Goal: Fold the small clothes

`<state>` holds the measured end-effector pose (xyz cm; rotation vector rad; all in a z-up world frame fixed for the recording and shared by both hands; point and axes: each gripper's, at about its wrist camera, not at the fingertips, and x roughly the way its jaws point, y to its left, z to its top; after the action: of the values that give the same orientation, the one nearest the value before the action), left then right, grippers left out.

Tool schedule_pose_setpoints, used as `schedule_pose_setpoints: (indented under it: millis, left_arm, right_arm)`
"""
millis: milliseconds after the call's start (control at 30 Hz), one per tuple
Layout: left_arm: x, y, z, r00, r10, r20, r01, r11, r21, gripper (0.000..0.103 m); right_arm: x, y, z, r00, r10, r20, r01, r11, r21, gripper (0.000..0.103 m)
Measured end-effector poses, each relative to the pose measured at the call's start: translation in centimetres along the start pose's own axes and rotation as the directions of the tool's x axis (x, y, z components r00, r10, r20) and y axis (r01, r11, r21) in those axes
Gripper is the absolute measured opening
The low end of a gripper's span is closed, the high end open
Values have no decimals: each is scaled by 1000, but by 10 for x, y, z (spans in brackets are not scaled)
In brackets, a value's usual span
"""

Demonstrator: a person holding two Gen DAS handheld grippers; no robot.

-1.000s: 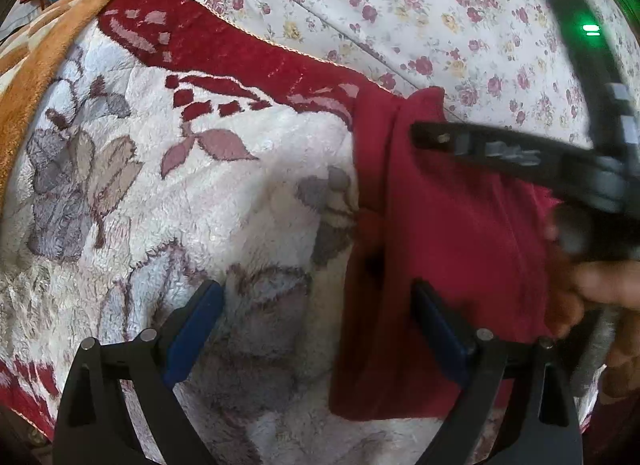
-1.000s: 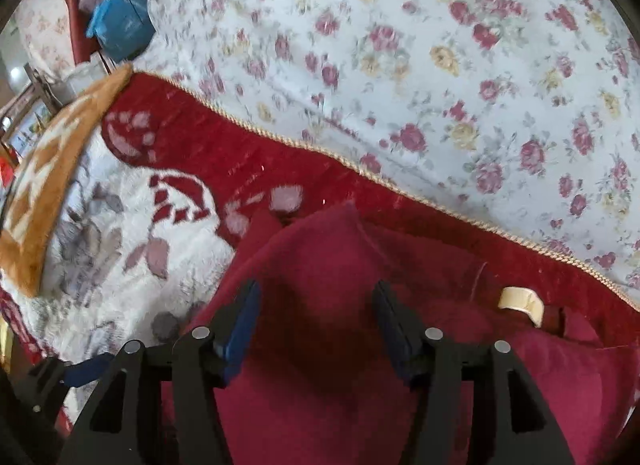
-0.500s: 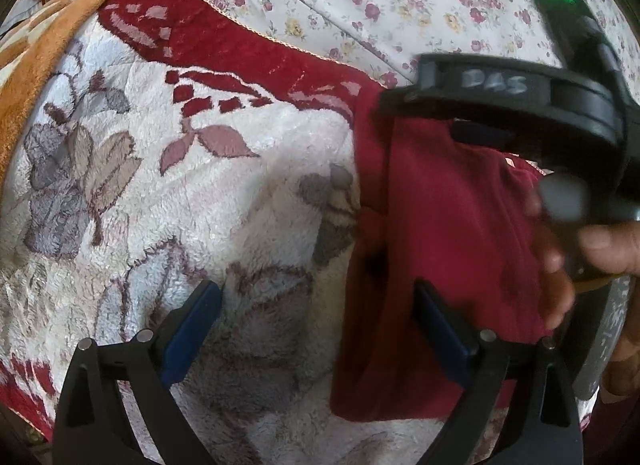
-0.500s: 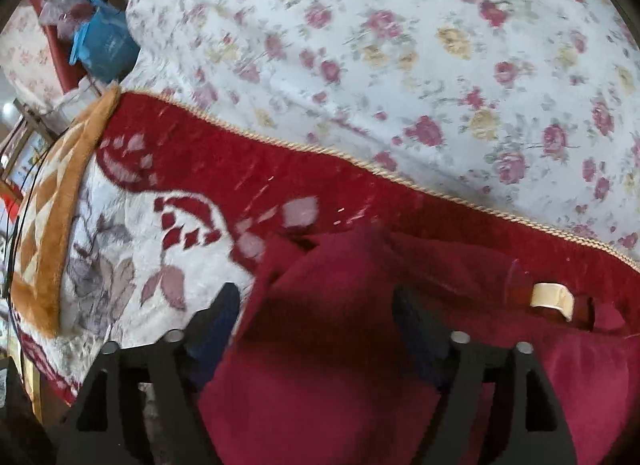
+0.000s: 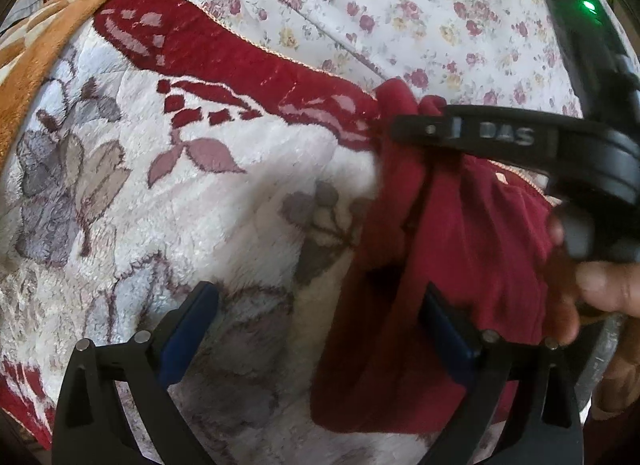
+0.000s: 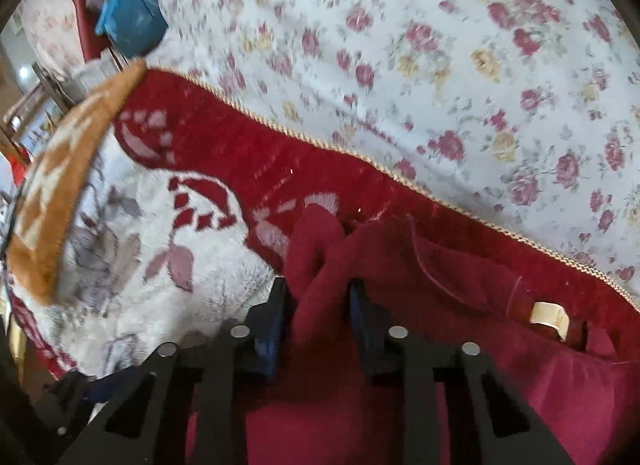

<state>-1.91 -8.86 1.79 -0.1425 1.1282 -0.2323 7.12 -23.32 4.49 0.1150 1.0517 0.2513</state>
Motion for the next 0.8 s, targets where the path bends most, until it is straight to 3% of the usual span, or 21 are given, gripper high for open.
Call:
schedule_pose_setpoints:
  millis: [300,600,633,667,733,800]
  left_arm:
    - [-13,-13,8,996,-19,91,15,999,47,98]
    - [7,-17,14,997,-54,60,51,998,46,98]
    - [6,-16,14,996,-68,64,65,997,42,89]
    - [5,-16,13,994,-90,64,88,995,36,72]
    - [7,-14,12,984,-177,22,177,984,9,50]
    - [8,-15,10,983,-182,15,181,983,11,48]
  right_arm:
    - [-14,-8,-3,1000,24,14,-24,999,22,30]
    - [-23,-13,-1,999,40,6,-40,999,28,29]
    - [-22,-13,0,999,41,4,-41,999,28,29]
    - [-20,-11,1,999,41,-2,-41,999,20,29]
    - [-16,-6,2,999,41,-15,-41,999,-1,32]
    - [-14,-4,2,998,59,-23,-59,998,6,38]
